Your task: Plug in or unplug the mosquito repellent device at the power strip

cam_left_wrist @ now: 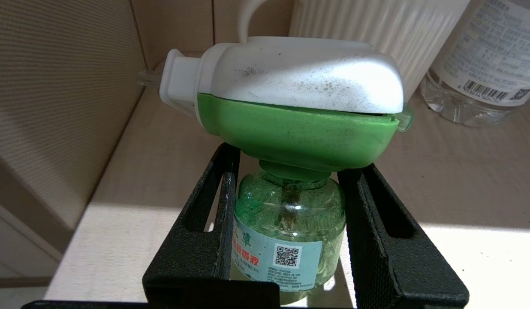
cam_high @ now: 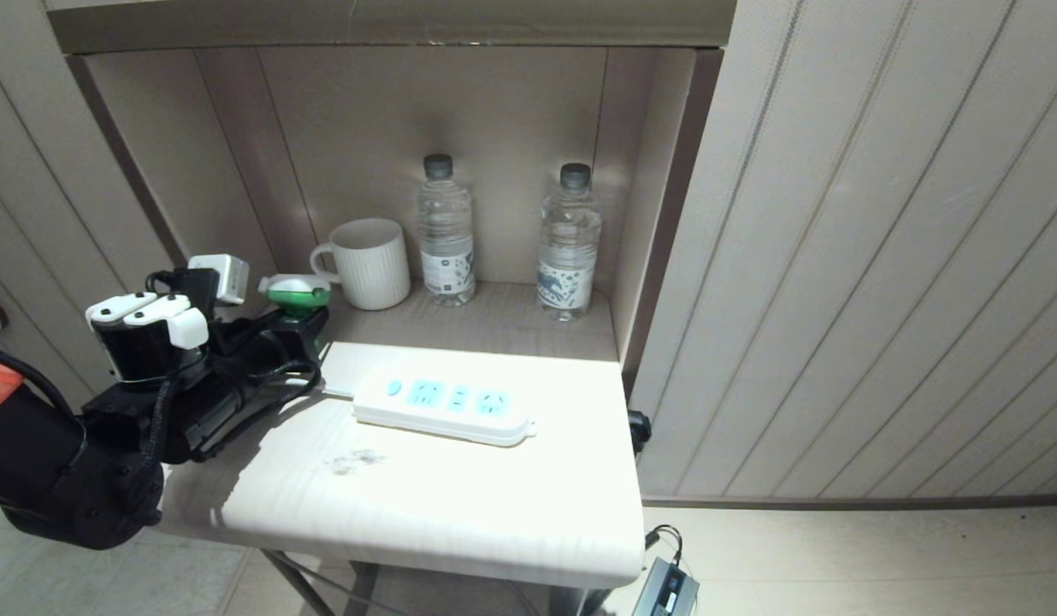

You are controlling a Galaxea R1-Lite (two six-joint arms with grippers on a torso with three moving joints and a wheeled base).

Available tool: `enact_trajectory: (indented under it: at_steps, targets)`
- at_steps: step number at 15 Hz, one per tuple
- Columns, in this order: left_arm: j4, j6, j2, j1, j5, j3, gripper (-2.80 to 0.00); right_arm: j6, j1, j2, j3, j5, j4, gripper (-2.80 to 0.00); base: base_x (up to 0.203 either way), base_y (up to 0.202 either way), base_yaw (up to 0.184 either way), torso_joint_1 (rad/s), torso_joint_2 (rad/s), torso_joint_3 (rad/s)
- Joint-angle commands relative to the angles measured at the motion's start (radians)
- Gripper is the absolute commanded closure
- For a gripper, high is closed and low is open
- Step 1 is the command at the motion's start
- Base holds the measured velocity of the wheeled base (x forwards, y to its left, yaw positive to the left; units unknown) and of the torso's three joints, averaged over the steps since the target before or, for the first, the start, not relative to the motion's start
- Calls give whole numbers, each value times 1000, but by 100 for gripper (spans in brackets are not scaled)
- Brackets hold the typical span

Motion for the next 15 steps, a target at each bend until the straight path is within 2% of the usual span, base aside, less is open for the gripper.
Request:
enact_trajectory:
  at_steps: [1,8,15]
  targets:
    - [-9,-1,21,-5,2,0,0,0,0,1,0,0,0,0,0,0,0,0,0,0]
    - [-17,-7,-3,-13,11,68,0,0,0,1,0,0,0,0,0,0,0,0,0,0]
    - [-18,-8,-11,-13,16,63,0,0,0,1,0,0,0,0,0,0,0,0,0,0]
